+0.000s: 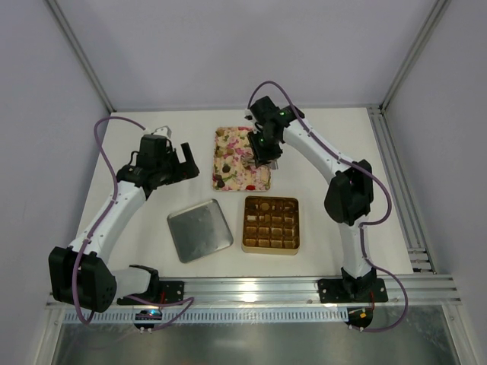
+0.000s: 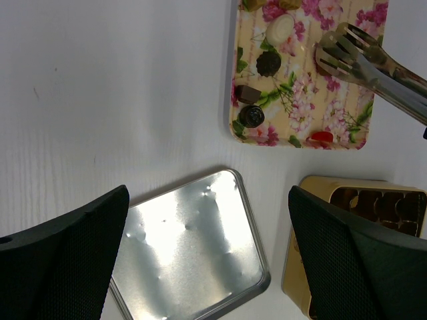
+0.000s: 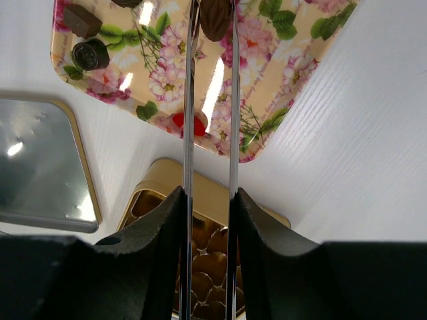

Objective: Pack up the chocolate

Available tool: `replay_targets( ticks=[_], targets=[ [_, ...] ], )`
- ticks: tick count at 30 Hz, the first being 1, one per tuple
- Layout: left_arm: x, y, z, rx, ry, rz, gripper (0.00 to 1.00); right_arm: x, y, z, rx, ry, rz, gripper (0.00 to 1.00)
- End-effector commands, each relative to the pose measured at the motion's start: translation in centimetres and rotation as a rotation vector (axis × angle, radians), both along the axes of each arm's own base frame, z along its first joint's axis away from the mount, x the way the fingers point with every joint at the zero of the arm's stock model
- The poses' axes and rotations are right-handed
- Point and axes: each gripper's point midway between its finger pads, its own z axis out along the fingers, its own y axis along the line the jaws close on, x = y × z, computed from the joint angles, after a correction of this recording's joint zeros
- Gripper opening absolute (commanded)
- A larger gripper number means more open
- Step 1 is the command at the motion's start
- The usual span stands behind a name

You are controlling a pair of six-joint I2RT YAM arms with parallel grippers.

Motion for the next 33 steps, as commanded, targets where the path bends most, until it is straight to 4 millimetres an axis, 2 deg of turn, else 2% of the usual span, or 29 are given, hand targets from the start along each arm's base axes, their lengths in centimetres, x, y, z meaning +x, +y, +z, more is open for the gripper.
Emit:
replay_targets(
  ticks=[1,9,17,33],
  targets=[
    [0.7,0.0,1.4,0.005,-0.042,-0.007,1.00,-0.2,-0.1,3.5,0.063,-0.074,0.004,0.36],
    [0.7,0.0,1.5,0.004,-0.044,-0.007,1.00,-0.7,-0.3,3.6,0.079,-0.070,0.001,0.36],
    [0.7,0.1,1.7,0.005,-0.051,-0.007,1.00,-1.0,-0.3,2.6,0.072,-0.038,0.006,0.37],
    [0.6,0.0,1.8,0.002,-0.050,-0.010,1.00,-1.9,-1.1,2.9,0.058,-0.035,0.008,0.42]
  ],
)
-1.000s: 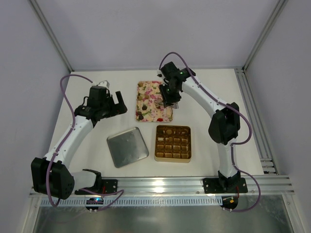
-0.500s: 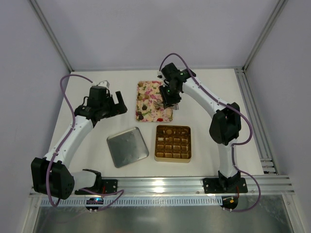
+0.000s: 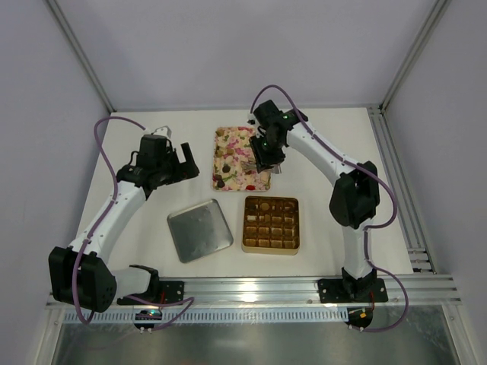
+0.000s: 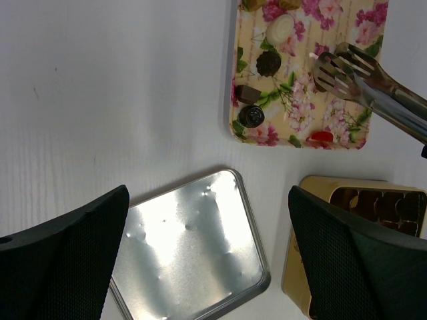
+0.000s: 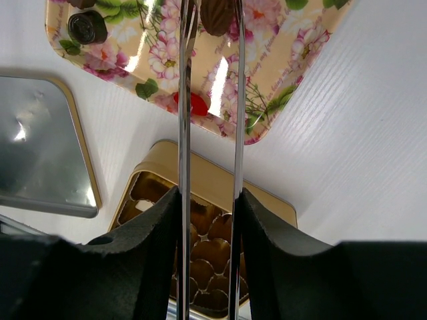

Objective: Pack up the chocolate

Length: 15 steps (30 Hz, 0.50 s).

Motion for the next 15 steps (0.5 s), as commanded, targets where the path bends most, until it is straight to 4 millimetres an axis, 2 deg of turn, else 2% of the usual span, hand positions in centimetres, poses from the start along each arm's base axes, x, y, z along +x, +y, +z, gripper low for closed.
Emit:
replay_targets(
  ticks=[1,15],
  targets=[
    [0.62,0.01,1.74,0.001,-0.050,-0.007,1.00,-0.17,-0.24,3.09,0.043,-0.065,0.003,0.42],
    [0.63,-0.01,1.85,0.002,-0.053,-0.009,1.00,-0.83,-0.34,2.28,0.035,-0.046,0.013,0.41]
  ],
)
